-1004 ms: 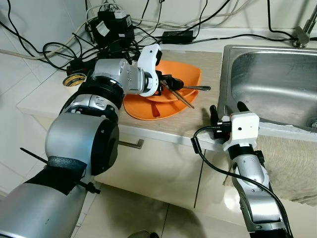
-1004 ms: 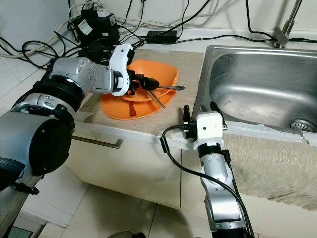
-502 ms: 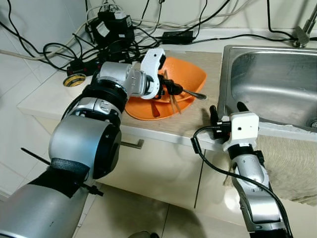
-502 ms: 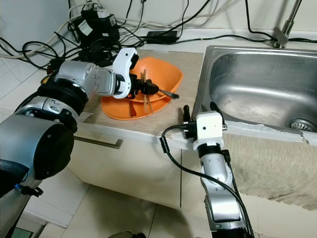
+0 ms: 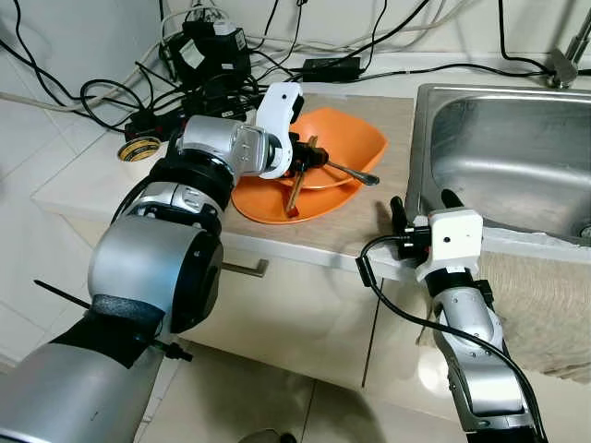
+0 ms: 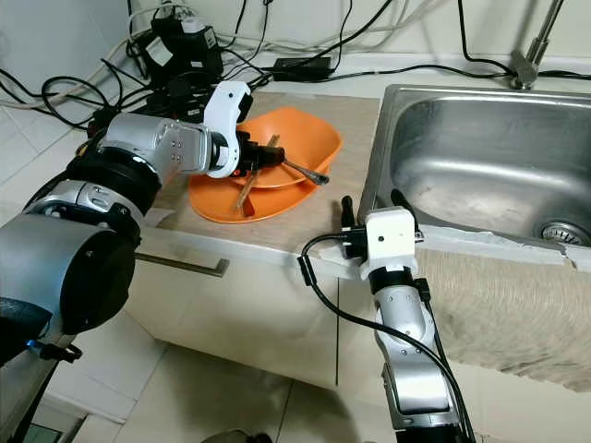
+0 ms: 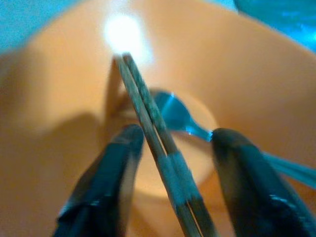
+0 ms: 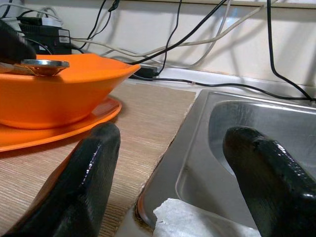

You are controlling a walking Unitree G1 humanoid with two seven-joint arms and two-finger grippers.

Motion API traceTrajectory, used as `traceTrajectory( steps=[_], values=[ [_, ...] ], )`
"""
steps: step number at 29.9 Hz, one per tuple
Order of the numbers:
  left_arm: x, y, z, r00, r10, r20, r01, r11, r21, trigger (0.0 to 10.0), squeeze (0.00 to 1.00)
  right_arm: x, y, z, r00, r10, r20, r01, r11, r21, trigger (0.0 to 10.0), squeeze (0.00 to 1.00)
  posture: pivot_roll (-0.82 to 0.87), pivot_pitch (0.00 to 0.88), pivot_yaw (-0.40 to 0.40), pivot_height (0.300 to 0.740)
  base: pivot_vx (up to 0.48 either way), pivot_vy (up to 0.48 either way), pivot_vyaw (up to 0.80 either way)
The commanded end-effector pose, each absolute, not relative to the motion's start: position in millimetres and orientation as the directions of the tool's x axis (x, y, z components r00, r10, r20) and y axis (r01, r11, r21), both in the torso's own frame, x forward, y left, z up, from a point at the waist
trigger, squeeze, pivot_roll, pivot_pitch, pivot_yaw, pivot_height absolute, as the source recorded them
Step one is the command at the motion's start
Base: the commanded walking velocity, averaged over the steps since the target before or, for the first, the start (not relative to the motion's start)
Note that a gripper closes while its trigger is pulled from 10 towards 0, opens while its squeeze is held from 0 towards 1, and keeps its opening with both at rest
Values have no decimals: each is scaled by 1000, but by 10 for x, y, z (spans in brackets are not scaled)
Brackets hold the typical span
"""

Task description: Kitchen organization

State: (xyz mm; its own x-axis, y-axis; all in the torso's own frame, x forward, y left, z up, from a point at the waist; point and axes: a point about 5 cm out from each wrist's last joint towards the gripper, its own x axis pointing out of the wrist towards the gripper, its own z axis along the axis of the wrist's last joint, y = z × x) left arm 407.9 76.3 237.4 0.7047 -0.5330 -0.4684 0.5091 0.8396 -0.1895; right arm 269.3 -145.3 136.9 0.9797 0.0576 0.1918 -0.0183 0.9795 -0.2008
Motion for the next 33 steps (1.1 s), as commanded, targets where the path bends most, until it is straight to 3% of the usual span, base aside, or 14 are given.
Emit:
traceTrajectory(
  steps=[1,11,13,14,15,16,17,33],
  values=[
    [4112,829,2483,739,-514,-435,500,852,-157,0,0,2672,-1436,1234,991,64,118,-40,980,-197,10000,0,-68,0,164,740,0,0,0],
    [4098,814,2430,718,-521,-462,543,834,-96,0,0,2676,-1423,1223,991,72,113,-49,979,-197,10000,0,-66,0,163,740,0,0,0],
    [4099,813,2432,718,-515,-468,551,832,-70,7882,0,2677,-1420,1221,991,74,112,-50,979,-197,10000,0,-66,0,162,740,0,0,0],
    [4099,813,2432,718,-515,-468,551,832,-70,7882,0,2677,-1420,1221,991,74,112,-50,979,-197,10000,0,-66,0,162,740,0,0,0],
    [4104,801,2453,722,-515,-463,566,823,-32,10000,0,2678,-1419,1220,991,74,111,-51,979,-197,10000,0,-66,0,162,740,0,0,0],
    [4106,797,2460,723,-515,-460,573,819,-18,10000,816,2680,-1417,1219,991,75,111,-52,979,-197,10000,0,-67,0,162,740,0,0,0],
    [4107,796,2462,724,-516,-458,574,819,-16,10000,1000,2683,-1414,1216,991,75,110,-52,979,-197,10000,0,-67,0,163,740,0,0,0],
    [4088,778,2428,694,-534,-483,601,799,-18,10000,1000,2691,-1419,1201,992,75,103,-53,979,-199,10000,0,-71,0,163,740,0,0,0]
  ],
)
